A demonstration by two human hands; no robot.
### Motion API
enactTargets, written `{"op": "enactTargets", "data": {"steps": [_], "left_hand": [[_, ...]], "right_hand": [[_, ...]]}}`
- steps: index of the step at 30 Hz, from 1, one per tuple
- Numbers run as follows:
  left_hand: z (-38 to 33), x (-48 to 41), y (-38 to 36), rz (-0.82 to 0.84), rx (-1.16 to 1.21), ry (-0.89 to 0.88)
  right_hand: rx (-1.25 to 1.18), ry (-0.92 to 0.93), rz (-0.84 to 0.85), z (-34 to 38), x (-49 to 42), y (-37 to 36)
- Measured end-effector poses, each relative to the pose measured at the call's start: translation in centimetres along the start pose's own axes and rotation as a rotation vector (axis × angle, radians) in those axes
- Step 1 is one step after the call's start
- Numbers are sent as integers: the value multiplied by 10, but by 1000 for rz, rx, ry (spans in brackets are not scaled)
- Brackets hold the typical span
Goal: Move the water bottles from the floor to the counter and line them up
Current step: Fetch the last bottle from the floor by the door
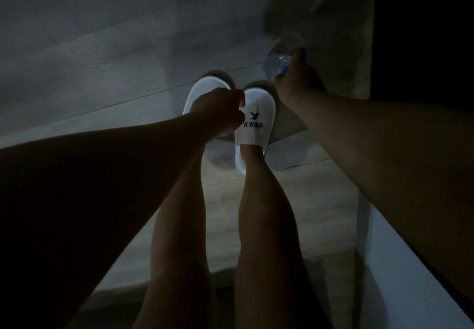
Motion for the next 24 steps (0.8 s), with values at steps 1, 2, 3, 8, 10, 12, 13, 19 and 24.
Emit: {"op": "enactTargets", "data": {"steps": [1,2,3,8,10,12,13,19,24], "left_hand": [[1,1,0,-9,9,-2],[1,3,1,-17,21,-2],[1,4,1,-21,29,-1],[-2,24,10,-21,42,3],[-2,36,23,-33,49,21],[-4,53,39,-53,71,37],[-5,62,48,-71,78,46],[-5,130,107,-225,229,130],[-10,200,169,-444,490,199]], "right_hand": [[2,2,-4,1,0,1],[4,3,-10,1,1,2],[3,4,-15,1,2,4],[-52,22,-23,5,30,14],[-81,40,-28,9,49,23],[-84,72,-15,15,72,30],[-81,92,-7,19,85,34],[-149,191,33,48,168,81],[-325,269,53,79,248,141]]}}
Point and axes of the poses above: each hand's wrist, its own x-axis away from the middle knuckle, its own y-axis out of the back of the hand, z = x × y, the point moved 10 cm from there along -x, towards the middle knuckle, and after that the axes turned 7 degrees about -y, right-handed, at the moved point
